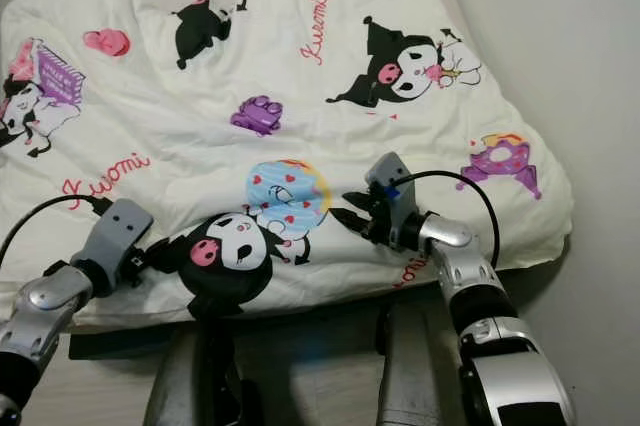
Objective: Clean up the room
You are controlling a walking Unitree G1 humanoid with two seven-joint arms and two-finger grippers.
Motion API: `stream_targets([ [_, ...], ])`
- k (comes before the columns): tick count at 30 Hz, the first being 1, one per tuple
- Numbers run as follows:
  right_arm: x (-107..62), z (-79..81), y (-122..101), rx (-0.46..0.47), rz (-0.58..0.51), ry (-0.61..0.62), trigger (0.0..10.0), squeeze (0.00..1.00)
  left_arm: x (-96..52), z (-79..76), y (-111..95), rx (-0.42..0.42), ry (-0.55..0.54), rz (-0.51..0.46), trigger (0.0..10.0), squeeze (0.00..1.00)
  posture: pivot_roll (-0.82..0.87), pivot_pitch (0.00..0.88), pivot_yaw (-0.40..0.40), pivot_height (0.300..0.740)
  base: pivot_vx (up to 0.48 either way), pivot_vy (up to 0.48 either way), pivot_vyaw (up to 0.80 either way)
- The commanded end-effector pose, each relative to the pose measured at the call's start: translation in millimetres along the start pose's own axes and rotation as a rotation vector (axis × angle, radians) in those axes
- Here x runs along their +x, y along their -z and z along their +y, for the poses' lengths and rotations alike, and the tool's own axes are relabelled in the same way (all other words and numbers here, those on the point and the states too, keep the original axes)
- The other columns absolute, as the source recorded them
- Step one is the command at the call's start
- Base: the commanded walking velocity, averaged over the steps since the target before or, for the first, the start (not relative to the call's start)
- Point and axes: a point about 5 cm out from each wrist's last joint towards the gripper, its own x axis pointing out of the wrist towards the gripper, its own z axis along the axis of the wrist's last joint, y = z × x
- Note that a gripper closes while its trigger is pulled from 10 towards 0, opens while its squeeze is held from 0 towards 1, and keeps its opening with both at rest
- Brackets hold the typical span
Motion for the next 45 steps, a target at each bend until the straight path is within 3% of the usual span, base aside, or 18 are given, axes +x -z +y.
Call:
stream_targets([
  [1, -2.6, 7.9, 13, 0.004, 0.050, -0.039, 10.0, 0.00, -16.7, -18.8, 42, -0.006, 0.088, 0.178, 10.0, 0.00, 0.01, 0.475, -0.007, 0.561, 0.000, 0.000, 0.00],
  [4, -7.4, 13.7, 22, -0.011, 0.104, -0.104, 10.0, 0.00, -25.8, -35.4, 50, -0.050, 0.191, 0.163, 10.0, 0.00, 0.01, 0.472, -0.003, 0.561, 0.000, 0.000, 0.00],
  [6, -7.4, 13.7, 22, -0.011, 0.104, -0.104, 10.0, 0.00, -25.8, -35.4, 50, -0.050, 0.191, 0.163, 10.0, 0.00, 0.01, 0.472, -0.003, 0.561, 0.000, 0.000, 0.00],
  [8, -15.4, 20.0, 34, -0.020, 0.176, -0.180, 10.0, 0.00, -41.5, -57.6, 54, -0.109, 0.329, 0.124, 10.0, 0.00, 0.02, 0.468, -0.001, 0.561, 0.000, 0.000, 0.00],
  [11, -18.4, 22.2, 38, -0.021, 0.196, -0.205, 10.0, 0.00, -49.9, -67.4, 56, -0.129, 0.375, 0.111, 10.0, 0.00, 0.02, 0.467, -0.002, 0.561, 0.000, 0.000, 0.00],
  [14, -21.4, 22.1, 36, -0.015, 0.193, -0.226, 10.0, 0.00, -74.6, -90.4, 59, -0.174, 0.477, 0.097, 10.0, 0.00, 0.02, 0.460, 0.002, 0.561, 0.000, 0.000, 0.00],
  [20, -20.0, 18.9, 26, 0.021, 0.134, -0.217, 10.0, 0.00, -85.7, -95.6, 49, -0.199, 0.512, 0.053, 10.0, 0.00, 0.02, 0.455, 0.004, 0.561, 0.000, 0.000, 0.00],
  [22, -16.7, 10.4, -2, 0.157, -0.048, -0.194, 10.0, 0.00, -92.2, -80.5, 13, -0.299, 0.447, -0.078, 10.0, 0.00, 0.02, 0.440, 0.003, 0.561, 0.000, 0.000, 0.00],
  [23, -16.7, 10.4, -2, 0.157, -0.048, -0.194, 10.0, 0.00, -92.2, -80.5, 13, -0.299, 0.447, -0.078, 10.0, 0.00, 0.02, 0.440, 0.003, 0.561, 0.000, 0.000, 0.00],
  [26, -20.9, 2.2, -37, 0.320, -0.279, -0.230, 10.0, 0.00, -102.6, -58.7, -40, -0.450, 0.432, -0.255, 10.0, 0.00, 0.03, 0.422, 0.003, 0.561, 0.000, 0.000, 0.00],
  [29, -22.2, 1.2, -42, 0.342, -0.309, -0.241, 10.0, 0.00, -104.9, -56.3, -49, -0.474, 0.439, -0.279, 10.0, 0.00, 0.03, 0.422, 0.003, 0.561, 0.000, 0.000, 0.00],
  [33, -28.5, -6.2, -70, 0.428, -0.495, -0.225, 10.0, 0.00, -102.5, -34.5, -91, -0.528, 0.424, -0.433, 10.0, 0.00, 0.03, 0.398, -0.002, 0.561, 0.000, 0.000, 0.00],
  [35, -24.4, -16.1, -63, 0.404, -0.478, -0.024, 10.0, 0.00, -90.5, -17.3, -93, -0.500, 0.278, -0.456, 10.0, 0.00, 0.03, 0.379, -0.004, 0.561, 0.000, 0.000, 0.00],
  [37, -22.3, -20.5, -58, 0.381, -0.458, 0.078, 10.0, 0.00, -84.4, -10.2, -92, -0.486, 0.206, -0.455, 10.0, 0.00, 0.03, 0.377, -0.004, 0.561, 0.000, 0.000, 0.00],
  [39, -19.7, -26.8, -38, 0.320, -0.372, 0.337, 10.0, 0.00, -64.1, 10.6, -73, -0.387, -0.103, -0.334, 10.0, 0.00, 0.03, 0.362, -0.008, 0.561, 0.000, 0.000, 0.00],
  [40, -19.7, -26.8, -38, 0.320, -0.372, 0.337, 10.0, 0.00, -64.1, 10.6, -73, -0.387, -0.103, -0.334, 10.0, 0.00, 0.03, 0.362, -0.008, 0.561, 0.000, 0.000, 0.00],
  [41, -20.0, -27.0, -32, 0.303, -0.349, 0.405, 10.0, 0.00, -59.0, 15.8, -66, -0.357, -0.202, -0.280, 10.0, 0.00, 0.03, 0.362, -0.008, 0.561, 0.000, 0.000, 0.00],
  [45, -23.0, -22.1, -17, 0.314, -0.314, 0.576, 10.0, 0.00, -51.6, 14.9, -69, -0.477, -0.316, -0.266, 10.0, 0.00, 0.03, 0.313, -0.001, 0.561, 0.000, 0.000, 0.00],
])
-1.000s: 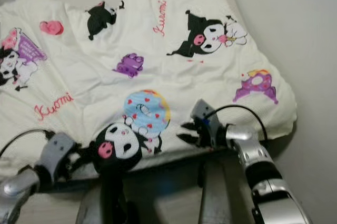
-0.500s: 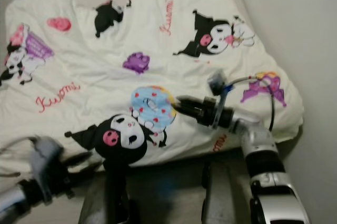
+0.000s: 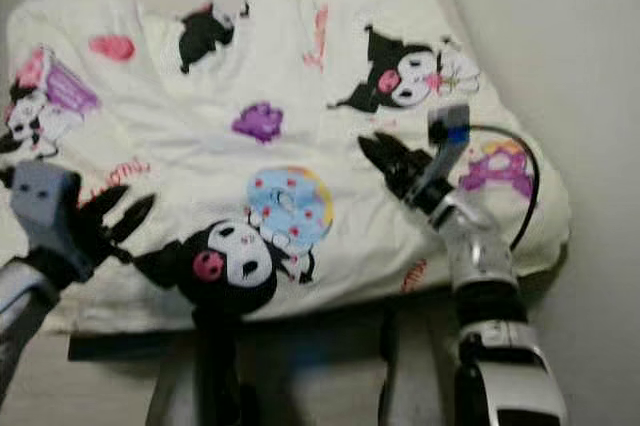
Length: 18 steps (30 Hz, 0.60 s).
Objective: Clean up the room
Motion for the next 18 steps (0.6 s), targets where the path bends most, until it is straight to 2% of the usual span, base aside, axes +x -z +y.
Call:
stream_targets([
  [1, -6.2, -2.7, 7, -0.014, 0.004, 0.075, 10.0, 0.00, -2.0, 2.1, 6, -0.032, -0.059, 0.033, 10.0, 0.00, 0.03, 0.313, -0.001, 0.561, 0.000, 0.000, 0.00],
  [4, -14.6, -3.5, 25, -0.010, 0.041, 0.228, 10.0, 0.00, 7.6, -9.1, 13, -0.072, -0.120, 0.064, 10.0, 0.00, 0.02, 0.279, -0.001, 0.561, 0.000, 0.000, 0.00],
  [5, -14.6, -3.5, 25, -0.010, 0.041, 0.228, 10.0, 0.00, 7.6, -9.1, 13, -0.072, -0.120, 0.064, 10.0, 0.00, 0.02, 0.279, -0.001, 0.561, 0.000, 0.000, 0.00],
  [6, -18.3, -2.9, 34, -0.019, 0.057, 0.279, 10.0, 0.00, 10.3, -14.0, 19, -0.085, -0.143, 0.088, 10.0, 0.00, 0.02, 0.275, 0.000, 0.561, 0.000, 0.000, 0.00],
  [8, -21.9, -2.0, 41, -0.037, 0.068, 0.311, 10.0, 0.00, 11.9, -18.5, 25, -0.076, -0.156, 0.110, 10.0, 0.00, 0.02, 0.262, 0.003, 0.561, 0.000, 0.000, 0.00],
  [9, -26.3, -2.8, 48, -0.055, 0.081, 0.354, 10.0, 0.00, 12.4, -23.7, 32, -0.035, -0.165, 0.135, 10.0, 0.00, 0.01, 0.259, 0.005, 0.561, 0.000, 0.000, 0.00],
  [12, -30.6, -3.2, 52, -0.061, 0.084, 0.383, 10.0, 0.00, 11.9, -28.6, 38, -0.011, -0.163, 0.150, 10.0, 0.00, 0.01, 0.254, 0.005, 0.561, 0.000, 0.000, 0.00],
  [14, -37.9, -1.4, 60, -0.038, 0.097, 0.396, 10.0, 0.00, 8.9, -37.3, 46, 0.039, -0.149, 0.173, 10.0, 0.00, 0.01, 0.240, 0.006, 0.561, 0.000, 0.000, 0.00],
  [17, -40.0, 1.7, 63, -0.017, 0.091, 0.381, 10.0, 0.00, 7.0, -42.0, 47, 0.046, -0.123, 0.162, 10.0, 0.00, 0.00, 0.236, 0.003, 0.566, 0.000, 0.000, 0.00],
  [18, -41.9, 7.3, 66, -0.001, 0.088, 0.360, 10.0, 0.00, 3.6, -49.1, 47, 0.040, -0.085, 0.137, 10.0, 0.00, 0.00, 0.227, 0.002, 0.576, 0.000, 0.000, 0.00],
])
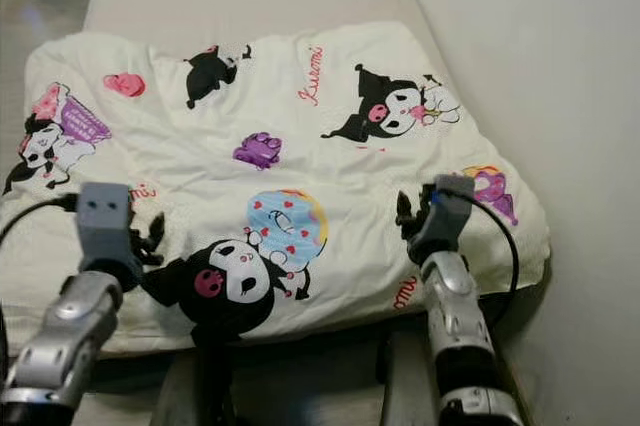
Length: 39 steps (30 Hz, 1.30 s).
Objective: Clean up the room
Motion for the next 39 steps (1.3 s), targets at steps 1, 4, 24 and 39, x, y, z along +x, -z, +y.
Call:
stream_targets([
  [1, -6.0, 4.4, 6, 0.016, -0.003, -0.021, 10.0, 0.00, -8.6, -6.0, 9, 0.009, 0.027, 0.007, 10.0, 0.00, 0.00, 0.223, 0.000, 0.581, 0.000, 0.000, 0.00],
  [4, -8.7, 6.9, 9, 0.012, 0.001, -0.015, 10.0, 0.00, -11.2, -9.9, 9, 0.032, 0.027, -0.010, 10.0, 0.00, 0.00, 0.215, -0.001, 0.591, 0.000, 0.000, 0.00],
  [24, -9.0, 26.4, 13, -0.012, -0.002, -0.105, 10.0, 0.00, -24.7, -13.7, 24, -0.001, 0.006, 0.005, 10.0, 0.00, 0.00, 0.154, 0.002, 0.655, 0.000, 0.000, 0.00],
  [39, -24.9, 15.0, 32, 0.026, 0.049, -0.076, 10.0, 0.00, -25.3, -17.5, 35, -0.044, -0.023, 0.024, 10.0, 0.00, -0.02, 0.110, -0.002, 0.665, 0.000, 0.000, 0.00],
])
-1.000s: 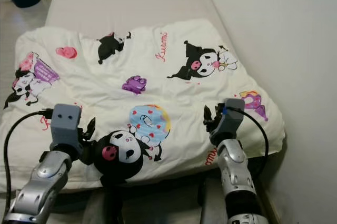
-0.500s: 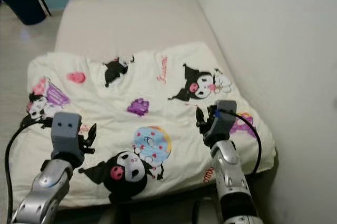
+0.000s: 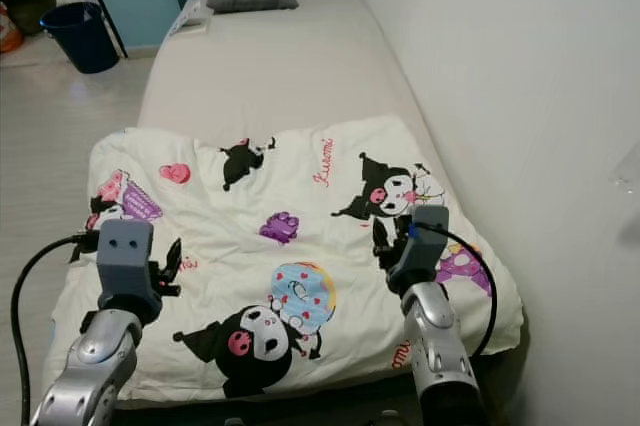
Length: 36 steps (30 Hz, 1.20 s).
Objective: Clean up the room
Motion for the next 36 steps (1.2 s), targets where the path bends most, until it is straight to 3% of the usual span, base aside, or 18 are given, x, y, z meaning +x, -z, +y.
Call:
stream_targets([
  [1, -3.4, -1.7, 3, 0.015, 0.005, 0.002, 10.0, 0.00, -3.1, 1.1, 8, -0.002, 0.002, 0.020, 10.0, 0.00, -0.02, 0.110, -0.002, 0.670, 0.000, 0.000, 0.00],
  [23, 1.1, 3.6, 0, -0.008, 0.009, -0.063, 10.0, 0.00, -2.1, 5.3, 13, -0.008, -0.079, 0.014, 10.0, 0.00, -0.03, 0.090, -0.021, 0.740, 0.000, 0.000, 0.00],
  [32, -2.6, 2.1, 9, 0.022, 0.036, -0.053, 10.0, 0.00, -6.4, 0.5, 19, 0.019, -0.022, 0.023, 10.0, 0.00, -0.02, 0.087, -0.024, 0.740, 0.000, 0.000, 0.00],
  [36, -7.5, 0.6, 24, -0.012, 0.093, -0.014, 10.0, 0.00, -15.0, -2.6, 32, 0.032, 0.012, 0.069, 10.0, 0.00, -0.02, 0.087, -0.029, 0.740, 0.000, 0.000, 0.00],
])
